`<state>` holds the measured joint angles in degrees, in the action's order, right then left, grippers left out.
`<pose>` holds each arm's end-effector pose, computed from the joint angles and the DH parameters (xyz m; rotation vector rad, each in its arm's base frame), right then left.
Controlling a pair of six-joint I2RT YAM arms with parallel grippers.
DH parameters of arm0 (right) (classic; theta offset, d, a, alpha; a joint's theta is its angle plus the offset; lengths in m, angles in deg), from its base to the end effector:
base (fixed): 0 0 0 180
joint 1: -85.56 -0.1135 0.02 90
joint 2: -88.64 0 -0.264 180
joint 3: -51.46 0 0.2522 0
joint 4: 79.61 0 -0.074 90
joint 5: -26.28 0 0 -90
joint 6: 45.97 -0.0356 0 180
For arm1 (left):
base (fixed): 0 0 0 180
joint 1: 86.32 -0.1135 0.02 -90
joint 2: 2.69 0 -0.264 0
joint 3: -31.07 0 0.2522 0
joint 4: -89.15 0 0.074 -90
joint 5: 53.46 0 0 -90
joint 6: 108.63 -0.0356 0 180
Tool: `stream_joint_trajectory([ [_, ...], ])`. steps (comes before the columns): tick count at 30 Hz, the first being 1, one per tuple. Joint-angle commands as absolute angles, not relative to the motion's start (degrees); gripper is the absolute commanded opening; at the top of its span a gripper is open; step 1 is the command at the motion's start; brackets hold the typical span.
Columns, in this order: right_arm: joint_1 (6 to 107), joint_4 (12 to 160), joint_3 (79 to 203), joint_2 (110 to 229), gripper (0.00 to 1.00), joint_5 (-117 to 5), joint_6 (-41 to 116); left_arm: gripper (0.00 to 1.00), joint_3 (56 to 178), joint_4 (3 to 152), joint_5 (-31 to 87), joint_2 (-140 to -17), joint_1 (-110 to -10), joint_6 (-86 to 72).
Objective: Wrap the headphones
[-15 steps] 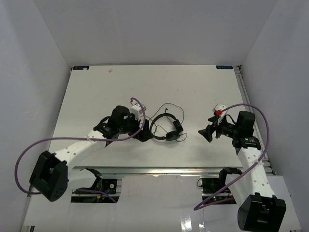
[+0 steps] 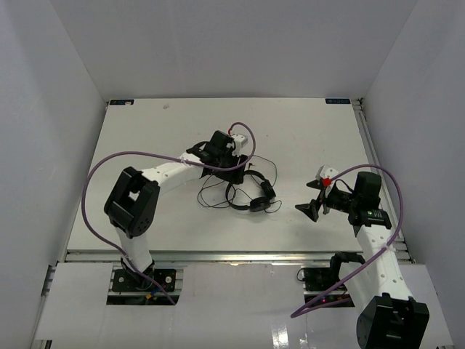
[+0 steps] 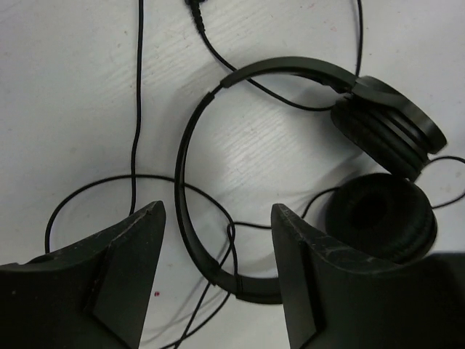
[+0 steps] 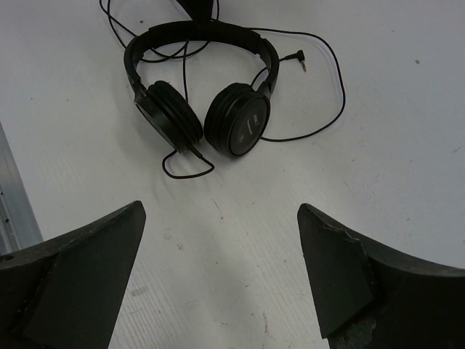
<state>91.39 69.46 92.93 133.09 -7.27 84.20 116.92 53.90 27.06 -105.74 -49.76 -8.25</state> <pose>0.1633 0.0131 0.2330 -1.0487 1.6071 0.5276 0.3074 -0.2353 0.2096 0.6480 2.4692 -0.5396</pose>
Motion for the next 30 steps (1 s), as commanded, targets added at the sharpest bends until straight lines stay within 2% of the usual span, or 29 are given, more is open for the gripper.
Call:
stream_joint_trajectory([
  [1,91.45,69.13,94.14,132.32,0.91,-5.22,85.16,0.67,123.02,48.10,33.77,-109.87,-48.95,-10.55],
  [3,91.45,69.05,94.18,132.32,0.91,-5.09,85.16,0.58,126.32,46.83,34.73,-112.17,-48.79,-11.21],
  [7,91.45,69.05,94.25,132.41,0.91,-5.09,85.16,0.48,129.83,44.43,35.15,-115.08,-48.57,-12.09],
  [13,91.45,69.05,94.32,132.50,0.91,-5.16,85.07,0.39,130.59,42.33,35.44,-117.57,-47.79,-12.89],
  [26,91.45,69.22,94.32,132.85,0.91,-5.71,84.90,0.36,130.35,41.38,35.48,-121.00,-46.86,-12.82],
  [30,91.45,69.22,94.32,132.94,0.91,-5.87,84.90,0.27,129.85,41.35,37.30,-122.01,-46.54,-12.09],
])
